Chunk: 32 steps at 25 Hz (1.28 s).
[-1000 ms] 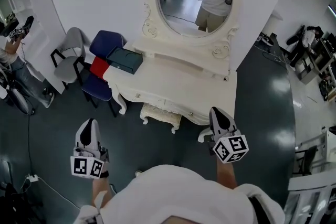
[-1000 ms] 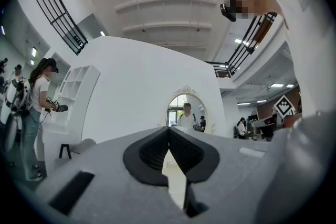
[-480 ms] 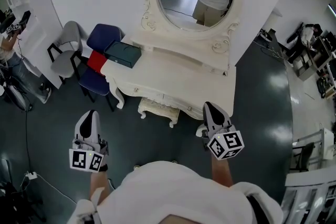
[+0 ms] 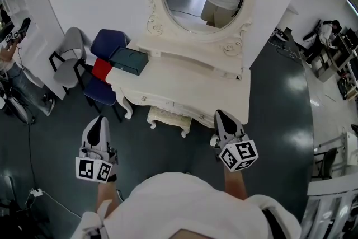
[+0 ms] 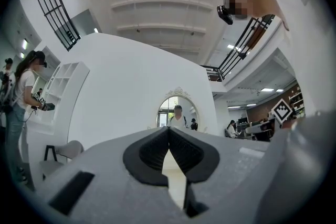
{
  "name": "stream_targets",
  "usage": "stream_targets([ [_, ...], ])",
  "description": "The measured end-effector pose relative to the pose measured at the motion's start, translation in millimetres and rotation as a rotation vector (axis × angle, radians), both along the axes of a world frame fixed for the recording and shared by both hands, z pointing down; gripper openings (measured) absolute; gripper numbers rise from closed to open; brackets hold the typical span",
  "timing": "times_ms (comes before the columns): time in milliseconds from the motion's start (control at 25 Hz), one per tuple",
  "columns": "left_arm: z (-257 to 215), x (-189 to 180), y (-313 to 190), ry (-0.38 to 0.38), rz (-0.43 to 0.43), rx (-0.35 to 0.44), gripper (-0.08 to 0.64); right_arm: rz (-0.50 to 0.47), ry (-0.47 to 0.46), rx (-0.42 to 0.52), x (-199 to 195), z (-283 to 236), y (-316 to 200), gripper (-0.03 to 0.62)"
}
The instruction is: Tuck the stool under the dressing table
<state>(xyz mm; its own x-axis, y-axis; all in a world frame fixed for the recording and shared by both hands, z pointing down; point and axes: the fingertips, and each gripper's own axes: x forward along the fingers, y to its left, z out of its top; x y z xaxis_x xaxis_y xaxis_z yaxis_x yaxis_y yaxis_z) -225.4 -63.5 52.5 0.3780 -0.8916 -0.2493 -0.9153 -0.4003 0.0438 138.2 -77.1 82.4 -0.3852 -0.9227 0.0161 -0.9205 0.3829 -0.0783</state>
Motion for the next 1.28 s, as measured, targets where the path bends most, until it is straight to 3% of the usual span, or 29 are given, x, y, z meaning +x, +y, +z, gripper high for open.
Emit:
stream_targets([
  [520, 7, 19, -8, 0.019, 0.034, -0.01, 0.017, 0.011, 0.012, -0.022, 10, 8, 1, 0.0],
  [760, 8, 22, -6, 0.026, 0.026, -0.022, 0.017, 0.01, 0.066, 0.001, 8, 2, -2, 0.0],
  [1280, 10, 33, -2, 0.023, 0.038, -0.021, 0.017, 0.011, 0.055, -0.023, 13, 12, 8, 0.0],
])
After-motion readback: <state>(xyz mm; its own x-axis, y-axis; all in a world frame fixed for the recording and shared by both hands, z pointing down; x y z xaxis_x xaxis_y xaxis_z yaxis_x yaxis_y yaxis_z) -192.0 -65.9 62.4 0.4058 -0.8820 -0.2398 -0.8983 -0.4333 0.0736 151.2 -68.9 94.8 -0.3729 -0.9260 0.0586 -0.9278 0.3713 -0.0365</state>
